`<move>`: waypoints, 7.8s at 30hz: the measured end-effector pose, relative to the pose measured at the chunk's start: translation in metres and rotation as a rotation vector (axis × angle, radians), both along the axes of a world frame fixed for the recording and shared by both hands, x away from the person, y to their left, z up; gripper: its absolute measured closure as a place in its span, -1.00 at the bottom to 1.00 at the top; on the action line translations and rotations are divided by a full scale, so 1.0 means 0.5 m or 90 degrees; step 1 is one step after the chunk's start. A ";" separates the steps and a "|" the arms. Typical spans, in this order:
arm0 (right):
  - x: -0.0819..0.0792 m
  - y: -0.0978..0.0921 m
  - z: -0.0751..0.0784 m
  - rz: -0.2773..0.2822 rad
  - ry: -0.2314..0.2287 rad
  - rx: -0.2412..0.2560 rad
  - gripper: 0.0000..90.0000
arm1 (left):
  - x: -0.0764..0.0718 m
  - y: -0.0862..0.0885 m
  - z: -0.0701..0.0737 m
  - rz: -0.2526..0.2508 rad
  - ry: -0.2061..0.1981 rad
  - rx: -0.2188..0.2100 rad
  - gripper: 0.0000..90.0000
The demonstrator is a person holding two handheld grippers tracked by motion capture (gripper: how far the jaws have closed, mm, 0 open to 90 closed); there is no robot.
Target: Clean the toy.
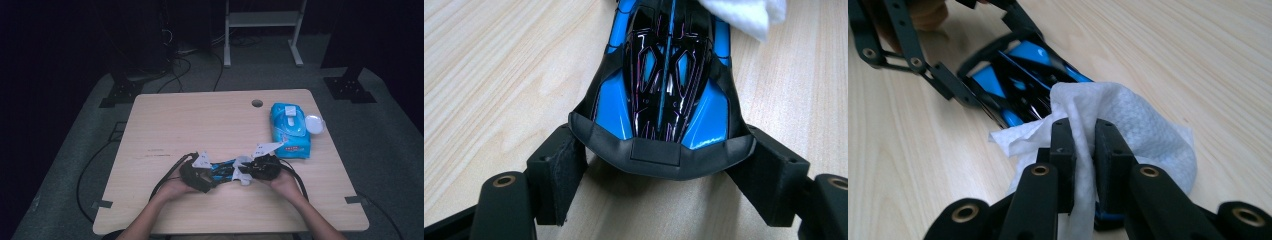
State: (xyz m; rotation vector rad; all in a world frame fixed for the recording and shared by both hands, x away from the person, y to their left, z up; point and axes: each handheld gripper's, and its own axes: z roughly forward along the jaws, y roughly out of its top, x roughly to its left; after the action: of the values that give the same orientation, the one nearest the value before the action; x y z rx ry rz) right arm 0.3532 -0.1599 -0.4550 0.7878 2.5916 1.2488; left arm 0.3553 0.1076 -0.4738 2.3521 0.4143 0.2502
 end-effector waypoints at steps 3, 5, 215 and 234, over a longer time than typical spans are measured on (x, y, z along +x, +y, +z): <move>-0.003 0.023 0.001 0.014 -0.002 0.012 0.76 | 0.000 0.000 0.000 0.002 0.002 -0.002 -0.44; -0.004 0.037 0.003 0.024 -0.005 0.017 0.76 | 0.000 0.000 0.000 0.001 0.002 -0.002 -0.44; 0.004 -0.065 -0.018 -0.054 0.019 0.029 0.77 | 0.069 -0.005 0.004 0.050 0.248 -0.148 -0.33; -0.021 -0.068 -0.023 -0.048 -0.013 0.031 0.78 | 0.053 -0.010 0.015 0.056 0.223 -0.125 -0.33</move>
State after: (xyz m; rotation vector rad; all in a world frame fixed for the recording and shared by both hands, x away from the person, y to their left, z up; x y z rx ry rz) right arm 0.3427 -0.1938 -0.4668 0.8690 2.4999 1.2959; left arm 0.3819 0.1026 -0.4662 2.1865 0.6782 -0.1599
